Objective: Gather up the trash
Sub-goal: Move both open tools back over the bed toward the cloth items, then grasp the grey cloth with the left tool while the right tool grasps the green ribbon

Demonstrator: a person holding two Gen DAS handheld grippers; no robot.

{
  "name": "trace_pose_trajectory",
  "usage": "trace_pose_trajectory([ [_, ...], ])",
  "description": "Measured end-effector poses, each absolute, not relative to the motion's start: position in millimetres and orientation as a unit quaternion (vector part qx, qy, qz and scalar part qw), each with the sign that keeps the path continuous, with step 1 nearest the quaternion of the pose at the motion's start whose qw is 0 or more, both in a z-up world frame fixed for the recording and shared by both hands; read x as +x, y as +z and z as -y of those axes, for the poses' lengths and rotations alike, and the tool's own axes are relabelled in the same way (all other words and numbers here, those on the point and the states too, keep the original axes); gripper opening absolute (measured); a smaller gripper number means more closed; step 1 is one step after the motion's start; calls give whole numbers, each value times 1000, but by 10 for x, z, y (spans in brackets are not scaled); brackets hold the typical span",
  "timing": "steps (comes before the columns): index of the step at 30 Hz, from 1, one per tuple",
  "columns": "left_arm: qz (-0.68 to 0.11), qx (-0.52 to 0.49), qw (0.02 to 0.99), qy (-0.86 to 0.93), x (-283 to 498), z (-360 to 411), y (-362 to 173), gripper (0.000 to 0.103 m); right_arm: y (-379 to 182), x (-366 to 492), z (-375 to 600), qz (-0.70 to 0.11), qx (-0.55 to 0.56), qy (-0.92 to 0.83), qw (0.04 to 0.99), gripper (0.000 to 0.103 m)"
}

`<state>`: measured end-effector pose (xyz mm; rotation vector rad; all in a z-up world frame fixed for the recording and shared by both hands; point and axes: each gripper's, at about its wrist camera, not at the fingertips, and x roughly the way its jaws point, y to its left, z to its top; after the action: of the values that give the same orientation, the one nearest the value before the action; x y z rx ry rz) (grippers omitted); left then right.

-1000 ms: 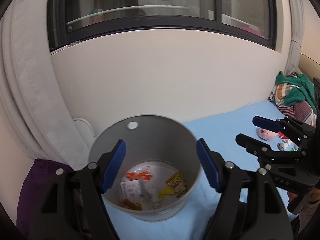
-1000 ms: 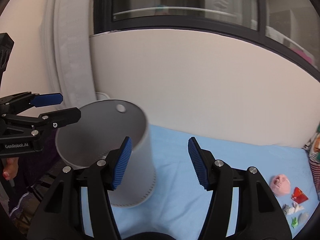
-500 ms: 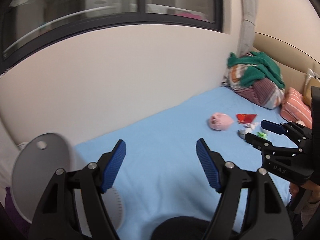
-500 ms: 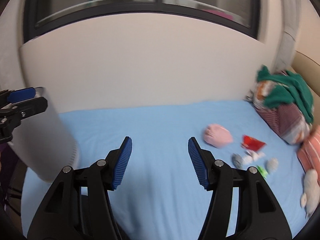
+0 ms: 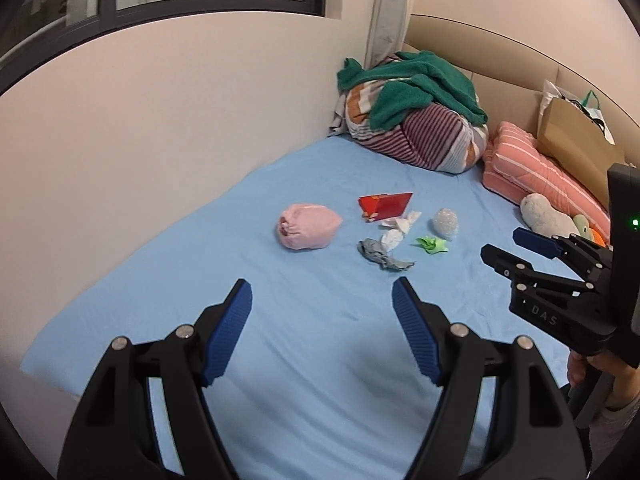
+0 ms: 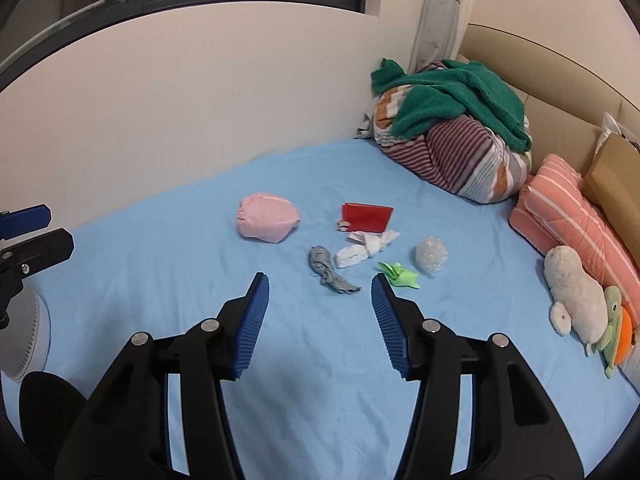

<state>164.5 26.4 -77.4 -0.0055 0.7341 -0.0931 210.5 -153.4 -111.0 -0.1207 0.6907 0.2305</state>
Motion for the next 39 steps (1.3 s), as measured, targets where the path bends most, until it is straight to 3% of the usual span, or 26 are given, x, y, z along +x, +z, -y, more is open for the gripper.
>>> trace_pose_trajectory([
  [14, -409, 0, 906, -110, 2806, 513, -1549, 73, -1768, 3050, 2241, -376, -19, 66, 924, 51],
  [35, -489, 15, 865, -114, 4155, 892, -2987, 72, -3073, 4233, 2442, -450, -13, 61, 891, 51],
  [36, -491, 12, 864, -116, 4167, 902, -3020, 69, -3106, 4259, 2436, -452, -14, 61, 890, 51],
  [37, -492, 11, 862, -120, 4177, 917, -3054, 59, -3120, 4269, 2431, -454, -15, 61, 889, 51],
  [39, -496, 12, 860, -122, 4209, 946, -3116, 48, -3172, 4300, 2410, -460, -19, 64, 885, 42],
])
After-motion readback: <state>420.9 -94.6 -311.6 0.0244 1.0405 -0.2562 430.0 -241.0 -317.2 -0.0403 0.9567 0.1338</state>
